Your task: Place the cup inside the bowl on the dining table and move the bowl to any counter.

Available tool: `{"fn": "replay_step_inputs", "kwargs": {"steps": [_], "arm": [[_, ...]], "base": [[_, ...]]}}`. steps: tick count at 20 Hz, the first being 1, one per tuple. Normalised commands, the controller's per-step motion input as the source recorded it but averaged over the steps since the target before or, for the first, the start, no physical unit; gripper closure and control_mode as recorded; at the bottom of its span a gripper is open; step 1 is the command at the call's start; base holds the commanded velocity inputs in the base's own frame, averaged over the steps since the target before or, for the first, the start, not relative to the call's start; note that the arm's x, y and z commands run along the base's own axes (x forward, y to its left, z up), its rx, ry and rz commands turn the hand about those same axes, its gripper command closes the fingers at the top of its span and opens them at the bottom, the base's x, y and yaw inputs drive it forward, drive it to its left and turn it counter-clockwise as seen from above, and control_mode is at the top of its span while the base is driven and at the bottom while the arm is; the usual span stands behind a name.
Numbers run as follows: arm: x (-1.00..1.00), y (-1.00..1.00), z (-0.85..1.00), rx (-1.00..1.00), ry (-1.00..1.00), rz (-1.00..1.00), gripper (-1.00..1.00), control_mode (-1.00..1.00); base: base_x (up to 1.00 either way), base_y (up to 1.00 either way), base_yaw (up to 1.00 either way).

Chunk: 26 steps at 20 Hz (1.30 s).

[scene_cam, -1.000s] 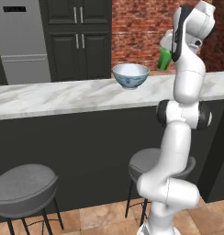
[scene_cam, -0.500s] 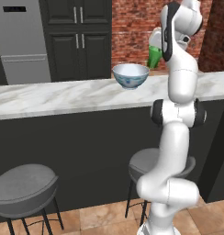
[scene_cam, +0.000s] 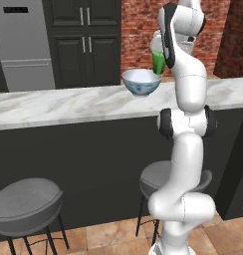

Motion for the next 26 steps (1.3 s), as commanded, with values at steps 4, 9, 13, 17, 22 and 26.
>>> {"fn": "replay_step_inputs", "kwargs": {"steps": [4, 9, 13, 17, 22, 26], "arm": [[0.11, 0.24, 0.0, -0.02, 0.0, -0.01, 1.0, -1.0], [0.02, 0.18, -0.03, 0.0, -0.01, 0.0, 1.0, -1.0], [0.17, 0.04, 0.0, 0.0, 0.0, 0.0, 1.0, -1.0], [0.38, 0.0, 0.0, 0.0, 0.0, 0.0, 1.0, -1.0], [0.43, 0.0, 0.0, 0.0, 0.0, 0.0, 1.0, -1.0], [0.43, 0.0, 0.0, 0.0, 0.01, 0.0, 1.0, -1.0]], "base": [[0.0, 0.0, 0.0], [0.0, 0.0, 0.0], [0.0, 0.0, 0.0], [0.0, 0.0, 0.0], [0.0, 0.0, 0.0], [0.0, 0.0, 0.0]]}}
